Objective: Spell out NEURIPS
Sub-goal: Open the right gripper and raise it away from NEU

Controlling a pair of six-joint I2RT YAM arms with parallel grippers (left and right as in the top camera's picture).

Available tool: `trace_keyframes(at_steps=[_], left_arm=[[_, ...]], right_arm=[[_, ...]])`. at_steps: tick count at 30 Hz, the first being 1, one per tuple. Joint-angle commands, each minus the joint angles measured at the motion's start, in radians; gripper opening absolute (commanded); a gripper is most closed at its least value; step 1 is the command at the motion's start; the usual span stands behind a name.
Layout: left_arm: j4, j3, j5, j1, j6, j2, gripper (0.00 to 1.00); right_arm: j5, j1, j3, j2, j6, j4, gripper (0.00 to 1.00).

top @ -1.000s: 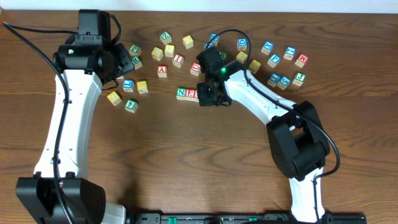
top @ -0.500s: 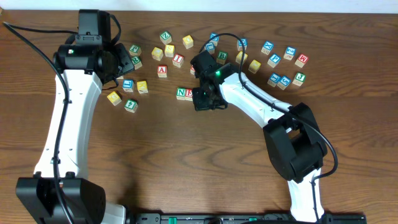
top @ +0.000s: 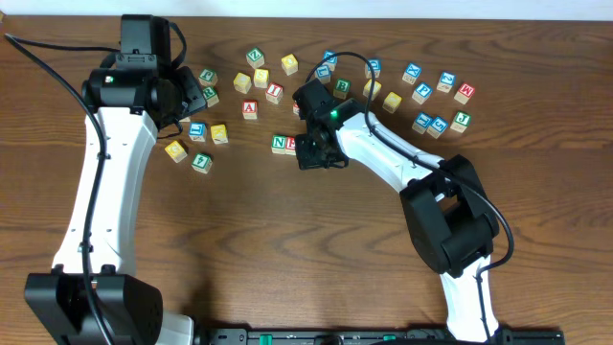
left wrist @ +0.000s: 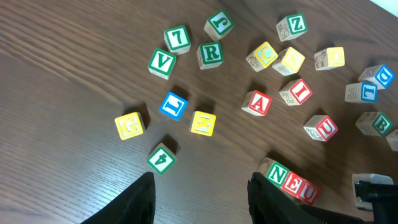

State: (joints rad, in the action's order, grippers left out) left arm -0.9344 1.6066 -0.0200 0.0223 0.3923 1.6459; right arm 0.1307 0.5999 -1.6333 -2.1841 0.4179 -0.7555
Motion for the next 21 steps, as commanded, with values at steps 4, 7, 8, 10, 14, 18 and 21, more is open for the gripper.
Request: trace_keyframes(at_steps=[4,7,8,10,14,18,21], left_arm=[[0.0,0.001,0.005,-0.002,-0.006,0.001,0.48],[0.0,0.001,0.005,-0.002,-0.006,0.001,0.47],[0.0,0.001,0.005,-0.002,-0.006,0.001,0.47],[0.0,0.001,0.005,-0.002,-0.006,0.001,0.48],[0.0,0.001,0.005,-0.002,-0.006,0.001,0.48],[0.0,0.001,0.005,-0.002,-0.006,0.001,0.47],[0.0,0.001,0.005,-0.002,-0.006,0.001,0.48]], right_arm=[[-0.02,0.003,0.001,-0.011,0.015,0.02,0.01],[-0.02,0.003,0.001,-0.011,0.015,0.023,0.01],[-0.021,0.003,0.001,-0.011,0.015,0.024,0.01],[-0.024,0.003,0.001,-0.011,0.015,0.027,0.01],[-0.023,0.003,0.001,-0.011,0.015,0.026,0.01],[-0.017,0.004,0.0,0.004,-0.004,0.022,0.01],[-0.015,0.002,0.0,0.05,-0.014,0.018,0.01]])
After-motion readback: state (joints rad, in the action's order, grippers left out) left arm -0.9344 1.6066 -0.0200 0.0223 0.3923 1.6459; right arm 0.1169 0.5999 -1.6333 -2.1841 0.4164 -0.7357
